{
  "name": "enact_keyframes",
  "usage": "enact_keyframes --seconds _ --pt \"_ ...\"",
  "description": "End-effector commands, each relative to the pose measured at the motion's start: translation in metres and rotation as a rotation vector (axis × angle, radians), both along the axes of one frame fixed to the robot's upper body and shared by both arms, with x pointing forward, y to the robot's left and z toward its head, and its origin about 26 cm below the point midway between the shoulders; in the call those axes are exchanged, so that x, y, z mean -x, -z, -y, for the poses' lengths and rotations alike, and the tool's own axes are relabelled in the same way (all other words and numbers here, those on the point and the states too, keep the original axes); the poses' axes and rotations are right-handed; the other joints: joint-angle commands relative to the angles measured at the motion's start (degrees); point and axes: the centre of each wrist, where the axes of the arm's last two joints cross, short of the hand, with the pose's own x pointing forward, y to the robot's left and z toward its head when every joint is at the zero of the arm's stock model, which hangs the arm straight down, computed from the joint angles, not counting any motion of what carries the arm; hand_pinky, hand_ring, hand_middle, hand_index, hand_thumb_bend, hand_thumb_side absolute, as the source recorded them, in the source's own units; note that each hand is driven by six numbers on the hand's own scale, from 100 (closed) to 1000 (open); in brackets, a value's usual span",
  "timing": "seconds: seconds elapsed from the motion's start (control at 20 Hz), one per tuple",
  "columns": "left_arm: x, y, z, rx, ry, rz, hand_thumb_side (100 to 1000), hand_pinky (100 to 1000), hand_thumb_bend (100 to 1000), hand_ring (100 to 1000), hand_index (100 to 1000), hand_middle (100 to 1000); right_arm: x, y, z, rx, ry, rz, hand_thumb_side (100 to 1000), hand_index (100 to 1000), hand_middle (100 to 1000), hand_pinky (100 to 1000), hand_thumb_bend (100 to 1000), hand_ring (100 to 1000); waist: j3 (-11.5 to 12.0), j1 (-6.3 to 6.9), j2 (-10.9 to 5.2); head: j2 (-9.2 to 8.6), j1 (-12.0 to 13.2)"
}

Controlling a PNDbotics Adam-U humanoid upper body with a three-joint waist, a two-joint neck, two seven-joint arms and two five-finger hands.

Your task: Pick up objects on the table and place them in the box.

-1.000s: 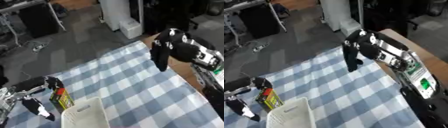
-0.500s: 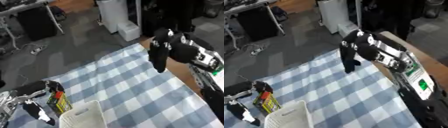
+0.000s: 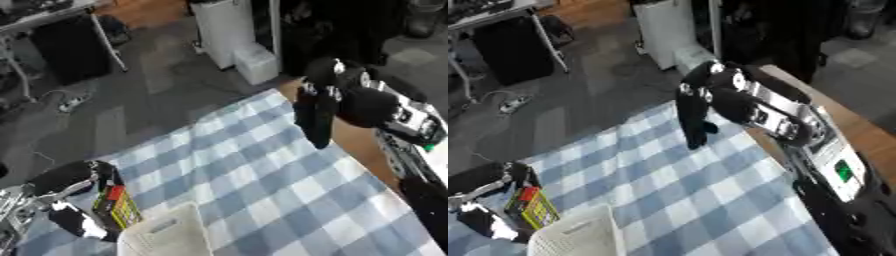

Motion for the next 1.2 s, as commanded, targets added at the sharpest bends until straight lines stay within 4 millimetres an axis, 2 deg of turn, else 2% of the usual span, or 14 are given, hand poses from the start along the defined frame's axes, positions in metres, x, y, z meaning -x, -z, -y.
enact_keyframes --seconds 0.05,0.1,0.25,0.3,0.45,0.55,0.6,0.65,0.7,1.2 --pt "-0.003 -0.018 -0.010 0.042 -0.011 0.112 603 144 686 391 616 495 0.002 -0.008 -0.003 0.103 -0.105 0.171 1000 508 404 100 100 299 0.1 -0.56 -0.62 -0.83 0.3" --pt "-0.002 -0.018 -0.011 0.054 -0.011 0.129 592 100 655 348 566 466 0.002 -0.008 -0.003 0.103 -0.105 0.172 1000 508 404 100 100 299 0.1 -0.56 -0.61 -0.82 0.3" --pt "-0.002 -0.014 -0.012 0.068 -0.017 0.158 609 100 601 302 528 434 0.002 -0.008 -0.003 0.103 -0.107 0.173 1000 509 404 100 100 299 0.1 -0.56 -0.61 -0.74 0.3" --pt "-0.002 -0.012 -0.013 0.067 -0.018 0.162 630 100 533 263 487 393 0.002 -0.008 -0.003 0.103 -0.108 0.173 1000 509 404 100 100 299 0.1 -0.56 -0.61 -0.71 0.4" --pt "-0.002 -0.008 -0.015 0.048 -0.022 0.164 609 100 542 221 445 350 0.002 -0.008 -0.003 0.103 -0.109 0.174 1000 509 404 100 100 298 0.1 -0.56 -0.59 -0.64 0.4" --pt "-0.002 -0.006 -0.016 0.030 -0.026 0.164 607 100 555 180 420 305 0.002 -0.008 -0.003 0.103 -0.109 0.174 1000 509 404 100 100 298 0.1 -0.56 -0.57 -0.65 0.4" --pt "-0.002 -0.006 -0.017 0.024 -0.027 0.166 577 100 562 124 383 250 0.002 -0.008 -0.003 0.103 -0.109 0.174 1000 509 404 100 100 298 0.2 -0.56 -0.56 -0.64 0.4" --pt "-0.002 -0.006 -0.017 0.018 -0.028 0.171 578 100 562 134 388 258 0.002 -0.008 -0.003 0.104 -0.109 0.174 1000 509 404 100 100 298 0.2 -0.56 -0.56 -0.65 0.4" --pt "-0.002 -0.006 -0.018 0.014 -0.028 0.176 573 100 561 100 362 217 0.002 -0.008 -0.003 0.104 -0.109 0.174 1000 509 404 100 100 298 0.3 -0.56 -0.56 -0.65 0.4" --pt "-0.003 -0.010 -0.022 -0.004 -0.015 0.214 552 100 575 100 333 152 0.002 -0.007 -0.003 0.107 -0.106 0.175 1000 508 404 100 100 298 0.5 -0.56 -0.70 -0.64 0.5"
